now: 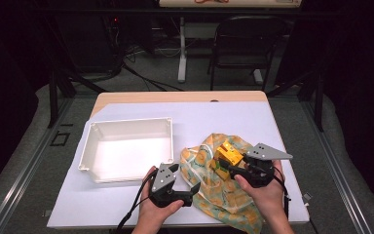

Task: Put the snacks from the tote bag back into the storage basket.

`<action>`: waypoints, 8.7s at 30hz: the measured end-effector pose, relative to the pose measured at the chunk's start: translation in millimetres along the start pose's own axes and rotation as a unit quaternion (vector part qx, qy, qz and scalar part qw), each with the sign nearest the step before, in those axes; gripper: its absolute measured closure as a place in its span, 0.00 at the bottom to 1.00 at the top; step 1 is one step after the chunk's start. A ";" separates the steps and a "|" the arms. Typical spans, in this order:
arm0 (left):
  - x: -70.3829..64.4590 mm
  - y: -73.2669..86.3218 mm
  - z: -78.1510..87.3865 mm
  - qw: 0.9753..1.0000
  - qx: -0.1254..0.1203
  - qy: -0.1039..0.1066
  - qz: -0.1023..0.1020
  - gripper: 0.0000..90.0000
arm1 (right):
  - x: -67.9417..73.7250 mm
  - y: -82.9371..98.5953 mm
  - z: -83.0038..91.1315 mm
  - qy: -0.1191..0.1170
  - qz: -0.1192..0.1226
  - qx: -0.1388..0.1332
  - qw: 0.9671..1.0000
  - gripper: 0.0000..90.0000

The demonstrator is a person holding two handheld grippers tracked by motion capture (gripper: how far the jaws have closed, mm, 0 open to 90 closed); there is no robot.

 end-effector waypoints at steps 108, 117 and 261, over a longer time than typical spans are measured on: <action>87.4 -11.8 62.5 0.977 -0.095 -0.175 0.079 0.33 | -26.4 27.0 14.2 0.028 -0.040 -0.036 0.998 0.19; 105.1 1.4 63.8 0.967 -0.092 -0.214 0.101 0.32 | -38.6 52.7 24.8 0.045 -0.041 -0.014 0.998 0.19; 143.6 49.4 50.5 0.960 0.041 -0.194 0.197 0.93 | -23.0 69.0 17.4 0.019 0.016 -0.012 1.000 0.17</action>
Point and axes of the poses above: each handheld gripper's, and its own axes: z roughly backward along the jaws, y roughly out of its underside, x roughly to its left, the point moved 7 cm from there along -z, roughly forward along the jaws, and after that the axes turned 1 degree about z, right-handed, at the moved point
